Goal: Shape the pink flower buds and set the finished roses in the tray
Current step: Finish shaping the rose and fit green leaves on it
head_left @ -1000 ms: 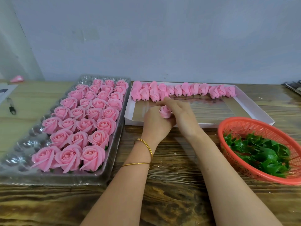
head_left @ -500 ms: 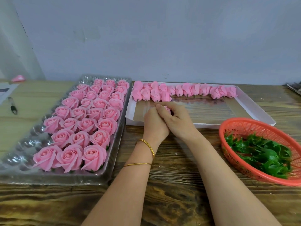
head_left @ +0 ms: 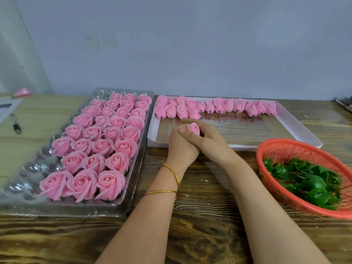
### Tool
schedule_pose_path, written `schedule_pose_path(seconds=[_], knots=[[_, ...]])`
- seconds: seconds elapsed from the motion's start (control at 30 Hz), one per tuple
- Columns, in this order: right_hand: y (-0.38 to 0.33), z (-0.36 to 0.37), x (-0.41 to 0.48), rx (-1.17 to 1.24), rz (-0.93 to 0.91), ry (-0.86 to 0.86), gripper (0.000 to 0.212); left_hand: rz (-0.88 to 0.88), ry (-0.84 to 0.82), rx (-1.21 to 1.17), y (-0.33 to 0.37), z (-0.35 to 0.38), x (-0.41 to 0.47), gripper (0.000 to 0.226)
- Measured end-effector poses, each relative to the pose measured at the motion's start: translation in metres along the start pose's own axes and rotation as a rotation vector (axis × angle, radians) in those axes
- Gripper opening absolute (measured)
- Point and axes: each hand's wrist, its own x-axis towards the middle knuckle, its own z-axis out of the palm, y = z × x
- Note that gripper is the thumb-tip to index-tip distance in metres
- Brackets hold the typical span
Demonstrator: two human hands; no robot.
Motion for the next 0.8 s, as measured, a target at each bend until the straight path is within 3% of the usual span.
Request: schedule_pose_path(seconds=[0.17,0.37,0.8], knots=[[-0.001,-0.001,0.0,0.144,0.029,0.026,0.038,0.007,-0.016,-0.016,0.002,0.001,0.001,0.027],[-0.005,-0.002,0.002,0.307,0.053,0.077,0.05,-0.061,-0.065,-0.328,0.008,-0.005,-0.004,0.013],[-0.004,0.003,0.004,0.395,0.106,0.098,0.032,-0.083,-0.006,-0.369,0.006,-0.003,-0.003,0.014]])
